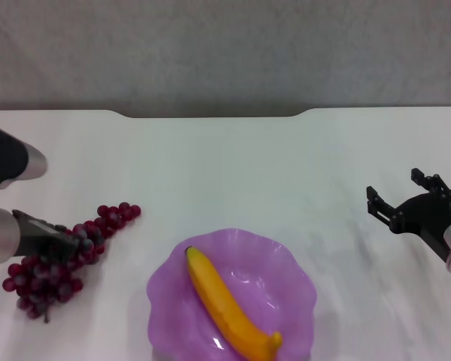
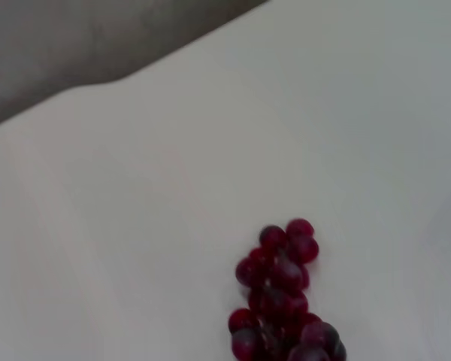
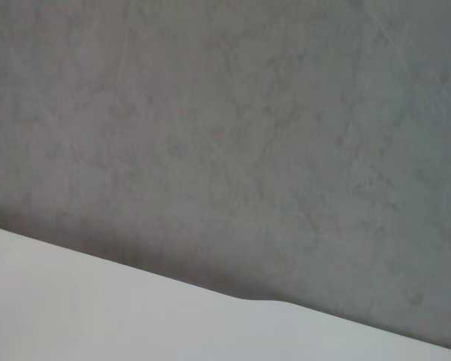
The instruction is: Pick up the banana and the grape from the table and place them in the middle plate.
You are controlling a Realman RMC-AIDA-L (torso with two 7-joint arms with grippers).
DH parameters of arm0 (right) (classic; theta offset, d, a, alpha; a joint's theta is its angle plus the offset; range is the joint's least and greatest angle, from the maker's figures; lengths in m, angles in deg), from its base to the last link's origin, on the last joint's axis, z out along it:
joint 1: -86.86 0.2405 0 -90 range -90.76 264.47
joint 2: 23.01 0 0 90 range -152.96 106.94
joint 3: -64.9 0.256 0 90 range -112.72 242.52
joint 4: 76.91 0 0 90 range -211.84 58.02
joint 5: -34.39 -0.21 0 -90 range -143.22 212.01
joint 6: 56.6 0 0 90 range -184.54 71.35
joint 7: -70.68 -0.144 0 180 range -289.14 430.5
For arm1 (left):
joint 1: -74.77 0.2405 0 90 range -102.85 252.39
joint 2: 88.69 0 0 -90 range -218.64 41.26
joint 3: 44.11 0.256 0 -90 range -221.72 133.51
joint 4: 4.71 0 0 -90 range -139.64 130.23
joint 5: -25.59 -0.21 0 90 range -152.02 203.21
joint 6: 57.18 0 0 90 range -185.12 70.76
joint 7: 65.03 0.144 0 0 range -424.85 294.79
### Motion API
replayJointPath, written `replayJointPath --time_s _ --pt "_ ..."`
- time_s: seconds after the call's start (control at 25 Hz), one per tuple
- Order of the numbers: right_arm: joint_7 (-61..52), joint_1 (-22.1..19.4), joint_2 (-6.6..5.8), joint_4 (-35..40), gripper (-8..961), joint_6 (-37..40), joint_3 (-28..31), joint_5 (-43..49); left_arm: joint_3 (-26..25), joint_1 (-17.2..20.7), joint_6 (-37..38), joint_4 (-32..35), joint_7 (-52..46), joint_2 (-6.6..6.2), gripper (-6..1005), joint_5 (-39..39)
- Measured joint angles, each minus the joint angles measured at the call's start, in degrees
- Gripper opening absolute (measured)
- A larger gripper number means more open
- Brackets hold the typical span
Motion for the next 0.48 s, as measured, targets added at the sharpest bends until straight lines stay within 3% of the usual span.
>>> replayJointPath --time_s 0.48 --pt "0.05 -0.07 0.0 0.23 885 0.0 -0.02 0.0 0.26 3.48 2.33 6.19 0.24 0.0 212 0.54"
